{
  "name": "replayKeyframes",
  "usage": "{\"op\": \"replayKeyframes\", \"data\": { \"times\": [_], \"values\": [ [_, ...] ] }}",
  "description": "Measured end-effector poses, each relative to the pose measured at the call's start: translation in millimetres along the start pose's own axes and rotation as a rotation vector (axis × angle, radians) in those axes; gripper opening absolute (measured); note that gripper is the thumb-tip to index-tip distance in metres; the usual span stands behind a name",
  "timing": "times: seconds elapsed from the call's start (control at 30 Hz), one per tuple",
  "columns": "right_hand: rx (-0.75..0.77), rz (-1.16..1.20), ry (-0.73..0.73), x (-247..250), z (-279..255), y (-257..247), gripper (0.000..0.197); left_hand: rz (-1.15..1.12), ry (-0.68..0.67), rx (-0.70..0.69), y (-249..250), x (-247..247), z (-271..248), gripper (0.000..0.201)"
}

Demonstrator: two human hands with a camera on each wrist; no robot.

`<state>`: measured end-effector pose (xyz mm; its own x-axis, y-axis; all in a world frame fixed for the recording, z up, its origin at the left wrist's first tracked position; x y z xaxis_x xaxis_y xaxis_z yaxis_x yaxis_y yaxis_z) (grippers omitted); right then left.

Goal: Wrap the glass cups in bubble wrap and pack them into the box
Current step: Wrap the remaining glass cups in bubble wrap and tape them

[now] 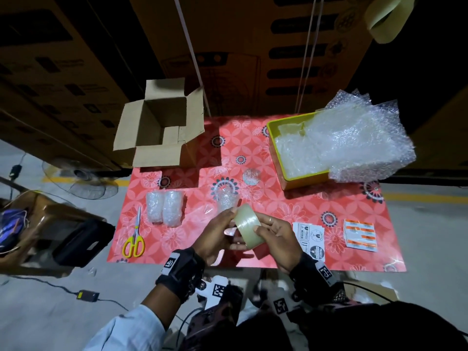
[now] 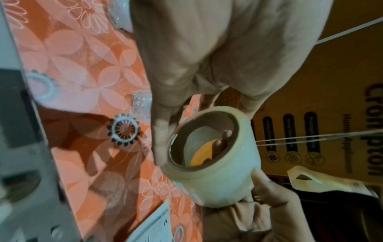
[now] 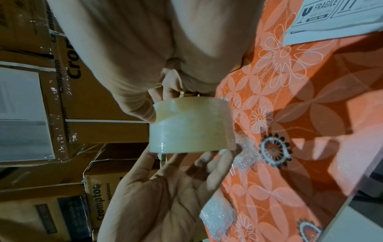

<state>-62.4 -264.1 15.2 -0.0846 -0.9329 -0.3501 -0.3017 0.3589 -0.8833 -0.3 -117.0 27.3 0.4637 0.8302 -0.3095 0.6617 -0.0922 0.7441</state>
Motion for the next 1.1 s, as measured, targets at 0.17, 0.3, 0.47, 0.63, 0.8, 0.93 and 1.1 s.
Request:
{"op": "replayKeyframes", "data": {
  "times": [0.17,0.3,0.47,0.63,0.8,0.93,1.1],
  "values": [
    [-0.016,-0.179,-0.056,7,-4,5,0.040,0.593,0.385,-0.329,25,15,-11,0.002],
    [0.000,-0.215,-0.125,1,-1,-1,0.046,0.928,0.535,-0.357,36,5,-22,0.006],
    [-0.002,-0.280,-0.164,-4,2,-4,0.049,0.958,0.496,-0.239,41,10,-25,0.004],
    [0.015,-0.327,-0.150,-11,6,-8,0.048,0.762,0.360,-0.177,49,28,-20,0.008],
    [0.020,-0.364,-0.155,-23,15,-7,0.058,0.705,0.369,-0.247,55,38,-27,0.007],
    [0.050,-0.395,-0.139,-36,21,-6,0.062,0.817,0.344,-0.267,59,48,-26,0.012],
    [0.062,-0.378,-0.088,-54,28,-5,0.058,1.166,0.256,-0.335,65,50,-29,0.017]
  ]
}}
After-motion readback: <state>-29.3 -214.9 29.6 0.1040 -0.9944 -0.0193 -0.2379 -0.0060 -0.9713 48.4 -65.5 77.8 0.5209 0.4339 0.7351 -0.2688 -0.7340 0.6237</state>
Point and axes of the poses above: each hand's wrist, its own z-axis towards the middle knuckle, its own x-axis out of the back of the hand, y = z × x, the point moved 6 cm from there along z, towards the middle knuckle, and after that the axes turned 9 degrees about -y, right-handed, at the moved point
